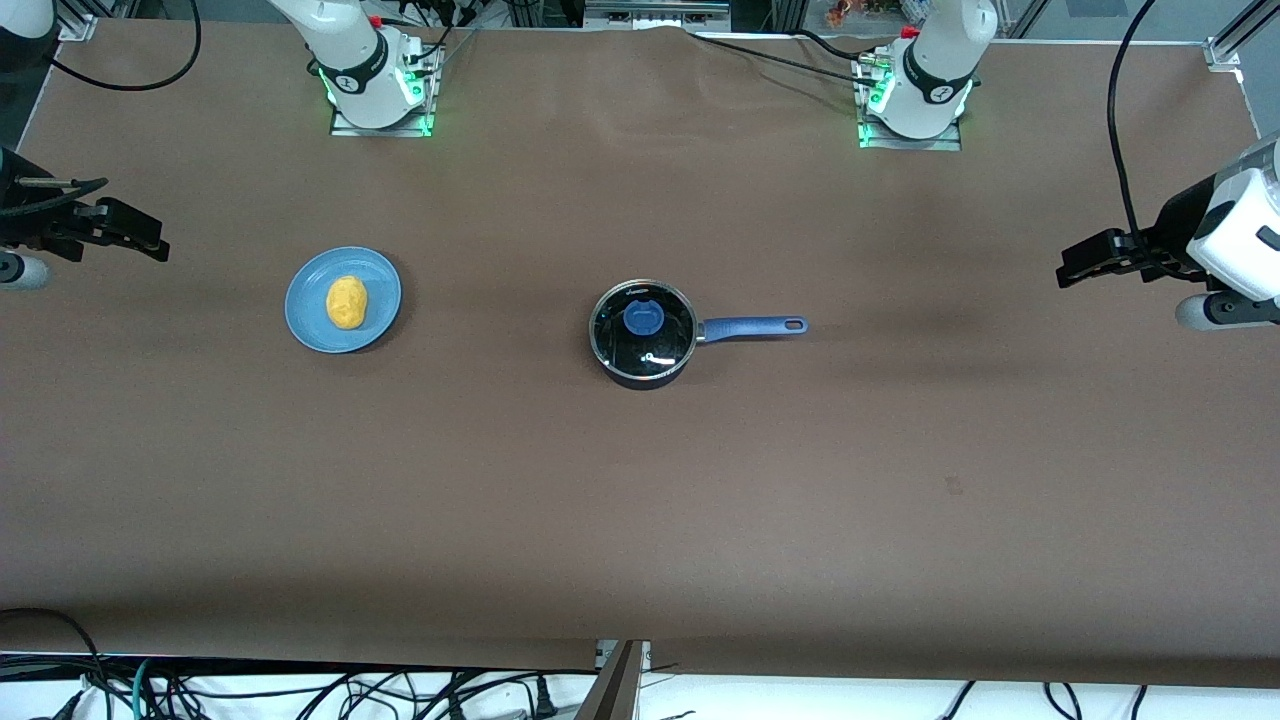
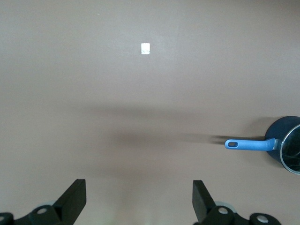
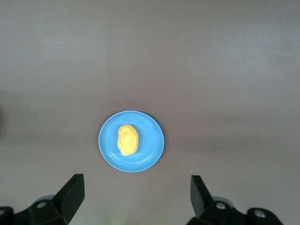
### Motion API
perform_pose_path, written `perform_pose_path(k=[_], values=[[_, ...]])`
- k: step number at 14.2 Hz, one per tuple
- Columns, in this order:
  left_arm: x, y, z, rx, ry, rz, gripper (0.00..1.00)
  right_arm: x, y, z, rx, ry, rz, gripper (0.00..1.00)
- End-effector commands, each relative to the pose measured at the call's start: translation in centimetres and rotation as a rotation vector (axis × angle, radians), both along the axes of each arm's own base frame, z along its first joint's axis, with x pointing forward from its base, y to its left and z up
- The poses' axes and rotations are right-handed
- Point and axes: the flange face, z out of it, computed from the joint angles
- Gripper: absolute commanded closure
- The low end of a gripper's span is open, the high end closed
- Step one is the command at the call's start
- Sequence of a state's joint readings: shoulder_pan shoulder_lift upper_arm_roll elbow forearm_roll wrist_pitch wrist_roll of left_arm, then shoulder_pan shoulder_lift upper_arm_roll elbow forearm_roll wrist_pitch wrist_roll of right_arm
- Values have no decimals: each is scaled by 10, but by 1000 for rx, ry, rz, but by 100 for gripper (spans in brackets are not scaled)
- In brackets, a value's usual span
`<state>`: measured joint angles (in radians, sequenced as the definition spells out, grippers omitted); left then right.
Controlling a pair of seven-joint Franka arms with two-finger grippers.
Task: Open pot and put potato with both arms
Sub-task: 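Move the left gripper toward the glass-lidded black saucepan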
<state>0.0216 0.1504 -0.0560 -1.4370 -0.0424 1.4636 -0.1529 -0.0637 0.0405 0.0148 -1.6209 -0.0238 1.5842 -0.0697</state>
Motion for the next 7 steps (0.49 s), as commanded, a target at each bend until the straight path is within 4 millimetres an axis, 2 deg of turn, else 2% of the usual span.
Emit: perform_pose_path(k=[1, 7], values=[[-8, -1, 5, 15, 2, -24, 0, -7, -4, 4, 11, 3, -20, 0], [-6, -10, 0, 0, 10, -21, 0, -7, -4, 4, 9, 3, -20, 0]])
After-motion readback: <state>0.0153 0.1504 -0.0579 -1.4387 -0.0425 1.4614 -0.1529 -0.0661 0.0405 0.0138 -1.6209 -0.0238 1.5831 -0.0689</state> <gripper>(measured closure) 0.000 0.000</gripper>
